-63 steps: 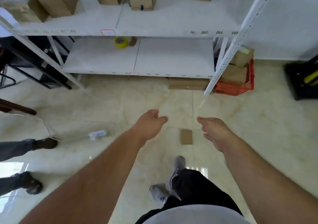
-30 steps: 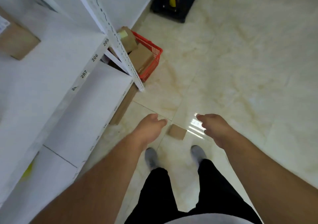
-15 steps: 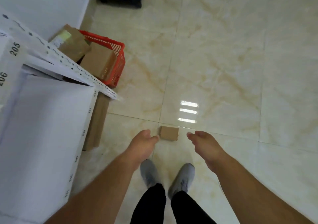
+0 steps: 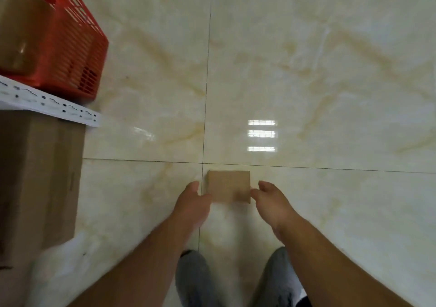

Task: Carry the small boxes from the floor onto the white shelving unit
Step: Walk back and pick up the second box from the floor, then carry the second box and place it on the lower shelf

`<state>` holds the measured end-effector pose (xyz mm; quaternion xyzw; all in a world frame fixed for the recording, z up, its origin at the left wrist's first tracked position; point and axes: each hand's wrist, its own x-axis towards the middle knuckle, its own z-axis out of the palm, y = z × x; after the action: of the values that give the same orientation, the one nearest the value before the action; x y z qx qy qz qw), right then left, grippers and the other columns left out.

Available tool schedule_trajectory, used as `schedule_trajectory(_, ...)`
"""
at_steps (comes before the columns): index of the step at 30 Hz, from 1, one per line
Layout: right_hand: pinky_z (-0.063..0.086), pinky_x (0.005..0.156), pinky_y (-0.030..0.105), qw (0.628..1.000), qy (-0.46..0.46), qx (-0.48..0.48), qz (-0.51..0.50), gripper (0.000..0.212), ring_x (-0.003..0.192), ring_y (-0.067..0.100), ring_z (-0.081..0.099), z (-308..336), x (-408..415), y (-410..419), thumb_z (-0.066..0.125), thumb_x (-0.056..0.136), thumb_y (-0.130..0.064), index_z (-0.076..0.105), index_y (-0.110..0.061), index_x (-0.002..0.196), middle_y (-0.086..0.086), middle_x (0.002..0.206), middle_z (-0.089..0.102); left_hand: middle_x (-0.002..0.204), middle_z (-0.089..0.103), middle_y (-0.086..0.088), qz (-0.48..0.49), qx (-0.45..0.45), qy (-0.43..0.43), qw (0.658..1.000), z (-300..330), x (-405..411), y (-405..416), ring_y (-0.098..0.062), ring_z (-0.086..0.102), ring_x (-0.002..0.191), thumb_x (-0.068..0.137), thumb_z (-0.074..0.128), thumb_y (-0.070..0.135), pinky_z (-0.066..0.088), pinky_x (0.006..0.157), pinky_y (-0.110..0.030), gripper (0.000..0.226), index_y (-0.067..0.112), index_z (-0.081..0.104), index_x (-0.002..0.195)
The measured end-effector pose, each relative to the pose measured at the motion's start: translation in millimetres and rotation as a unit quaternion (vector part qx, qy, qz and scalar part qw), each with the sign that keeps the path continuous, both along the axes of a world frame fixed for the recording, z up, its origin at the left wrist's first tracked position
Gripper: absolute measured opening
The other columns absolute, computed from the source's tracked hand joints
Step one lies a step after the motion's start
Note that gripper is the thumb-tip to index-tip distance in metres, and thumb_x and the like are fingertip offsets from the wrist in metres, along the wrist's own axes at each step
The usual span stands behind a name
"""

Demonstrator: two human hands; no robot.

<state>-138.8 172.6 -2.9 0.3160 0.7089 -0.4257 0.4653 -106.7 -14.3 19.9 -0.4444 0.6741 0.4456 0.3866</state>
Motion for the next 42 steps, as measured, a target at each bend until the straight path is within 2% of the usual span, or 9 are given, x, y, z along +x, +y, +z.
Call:
schedule_trajectory(6, 0.049, 0.105, 0.038, 1.0, -0.023, -0.003, -0.008, 0.062, 0.139, 0.033, 0.061, -67, 4, -11, 0.061, 0.099, -0.021, 0.051, -0.01, 0.16, 0.011, 0.157, 0.06, 0.162, 0.05, -0.003, -0.013, 0.01, -0.019, 1.0, -75, -4, 0, -0.028, 0.051, 0.149, 0.103, 0.058, 0.022, 0.042, 0.11, -0.032, 0.07, 0.017, 0.035, 0.168)
schedule_trajectory(9, 0.06, 0.102, 0.05, 1.0, -0.016, -0.004, 0.0, 0.039, 0.109, 0.031, 0.074, -68, 10, -15, 0.064, 0.089, -0.018, 0.072, -0.009, 0.126, 0.011, 0.119, 0.079, 0.134, 0.074, 0.003, -0.015, 0.042, 0.0, 0.999, -100, 5, -4, -0.023, 0.071, 0.122, 0.08, 0.058, 0.024, 0.055, 0.111, -0.048, 0.072, 0.024, 0.059, 0.152)
schedule_trajectory(12, 0.06, 0.086, 0.039, 1.0, -0.007, -0.006, -0.012, 0.034, 0.105, 0.026, 0.073, -39, 13, -14, 0.064, 0.092, -0.016, 0.072, -0.013, 0.125, 0.007, 0.116, 0.078, 0.125, 0.077, 0.003, -0.011, 0.053, 0.016, 0.998, -86, 13, -6, -0.021, 0.073, 0.115, 0.074, 0.058, 0.025, 0.058, 0.107, -0.049, 0.07, 0.024, 0.065, 0.144)
schedule_trajectory(24, 0.052, 0.085, 0.031, 0.995, 0.091, -0.032, -0.029, 0.021, 0.101, 0.018, 0.073, 328, -13, -3, 0.059, 0.098, -0.012, 0.076, -0.025, 0.098, 0.003, 0.107, 0.08, 0.121, 0.081, 0.002, 0.016, 0.058, 0.151, 0.987, 300, -17, 3, -0.013, 0.074, 0.11, 0.094, 0.061, 0.024, 0.057, 0.099, -0.033, 0.038, 0.022, 0.072, 0.13)
schedule_trajectory(28, 0.051, 0.097, 0.036, 0.989, 0.129, -0.034, -0.07, 0.009, 0.102, 0.012, 0.066, 473, -25, -3, 0.061, 0.1, -0.029, 0.069, -0.025, 0.101, 0.0, 0.114, 0.074, 0.115, 0.066, 0.018, 0.063, 0.068, 0.207, 0.974, 459, -28, -2, 0.001, 0.064, 0.101, 0.107, 0.06, 0.009, 0.045, 0.094, -0.021, 0.053, 0.021, 0.047, 0.157)
schedule_trajectory(31, 0.052, 0.111, 0.049, 0.98, 0.173, -0.041, -0.091, 0.058, 0.121, 0.02, 0.07, 555, -30, -5, 0.055, 0.081, -0.063, 0.073, -0.024, 0.12, -0.002, 0.127, 0.076, 0.123, 0.079, 0.011, 0.02, 0.075, 0.251, 0.965, 548, -27, -13, -0.006, 0.073, 0.11, 0.106, 0.06, 0.007, 0.05, 0.099, -0.022, 0.039, 0.034, 0.066, 0.133)
schedule_trajectory(34, 0.055, 0.107, 0.053, 0.97, 0.22, -0.041, -0.097, 0.066, 0.115, 0.024, 0.071, 635, -28, -10, 0.048, 0.085, -0.076, 0.07, -0.02, 0.113, 0.004, 0.119, 0.076, 0.103, 0.082, 0.029, 0.019, 0.081, 0.306, 0.948, 619, -22, -21, 0.013, 0.074, 0.1, 0.105, 0.061, 0.007, 0.054, 0.092, -0.015, 0.04, 0.045, 0.072, 0.11)
schedule_trajectory(39, 0.056, 0.109, 0.057, 0.947, 0.299, -0.039, -0.106, 0.029, 0.114, 0.027, 0.07, 723, -15, -20, 0.059, 0.103, -0.043, 0.068, -0.017, 0.111, 0.006, 0.119, 0.073, 0.122, 0.08, 0.014, 0.069, 0.102, 0.359, 0.925, 695, -9, -32, -0.003, 0.072, 0.117, 0.105, 0.065, 0.017, 0.052, 0.105, -0.029, 0.032, 0.03, 0.069, 0.134)
schedule_trajectory(42, 0.054, 0.113, 0.052, 0.933, 0.339, -0.054, -0.111, 0.033, 0.121, 0.022, 0.067, 752, -7, -28, 0.059, 0.102, -0.028, 0.069, -0.022, 0.133, 0.0, 0.132, 0.071, 0.119, 0.075, 0.008, 0.083, 0.095, 0.388, 0.913, 718, -8, -42, -0.01, 0.068, 0.115, 0.104, 0.066, 0.026, 0.052, 0.112, -0.04, 0.017, 0.026, 0.069, 0.121)
